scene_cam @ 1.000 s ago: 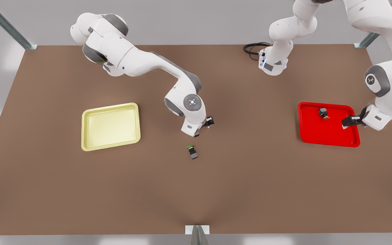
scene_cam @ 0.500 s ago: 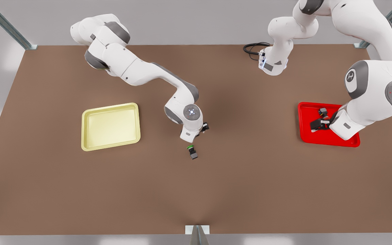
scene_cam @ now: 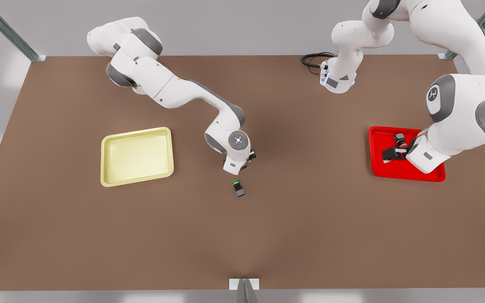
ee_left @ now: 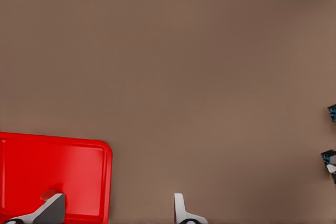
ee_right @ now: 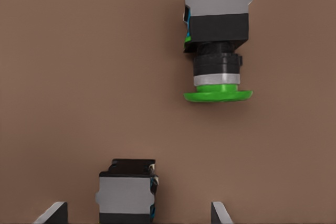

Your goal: Place the switches on the corresponding trays according to their colors

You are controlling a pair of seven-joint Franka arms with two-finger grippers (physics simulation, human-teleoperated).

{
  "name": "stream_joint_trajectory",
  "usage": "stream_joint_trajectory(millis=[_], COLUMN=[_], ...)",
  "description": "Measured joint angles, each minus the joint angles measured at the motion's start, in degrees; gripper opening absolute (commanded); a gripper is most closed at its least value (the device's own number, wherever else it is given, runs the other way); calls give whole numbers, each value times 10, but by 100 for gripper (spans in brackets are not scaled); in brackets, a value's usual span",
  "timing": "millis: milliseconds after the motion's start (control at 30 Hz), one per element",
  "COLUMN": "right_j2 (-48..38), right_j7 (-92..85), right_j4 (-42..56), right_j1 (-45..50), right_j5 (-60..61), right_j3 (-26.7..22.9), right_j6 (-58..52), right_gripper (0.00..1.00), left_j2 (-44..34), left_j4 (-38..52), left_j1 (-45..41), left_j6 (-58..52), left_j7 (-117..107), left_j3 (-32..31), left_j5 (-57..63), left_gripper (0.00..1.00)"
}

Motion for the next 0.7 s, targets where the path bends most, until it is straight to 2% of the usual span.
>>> stream_joint_trajectory(millis=[400,433,500,533,633,667,700], right_j2=[16,16,17,18,19,20,20], right_j7=[-2,-2,-5,-4,-3,-3,-3], right_j4=[8,8,8,8,9,12,15], right_j1=[4,4,4,4,4,4,4], right_j5=[0,0,0,0,0,0,1], right_j3=[0,0,0,0,0,0,0], right_j6=[11,11,11,11,12,11,11], right_gripper=[100,96,75,69,66,57,53], left_j2=[1,1,-5,-7,-11,-11,-10], left_j4=[-2,-2,-6,-7,-14,-14,-13], left_j1=[0,0,0,0,0,0,0], left_j6=[2,2,5,5,7,7,7], left_j7=[-12,-12,-12,-12,-13,-13,-14], left_j3=[-6,-6,-6,-7,-8,-8,-8], left_j5=[0,0,0,0,0,0,0], left_gripper=[100,100,100,100,100,100,100])
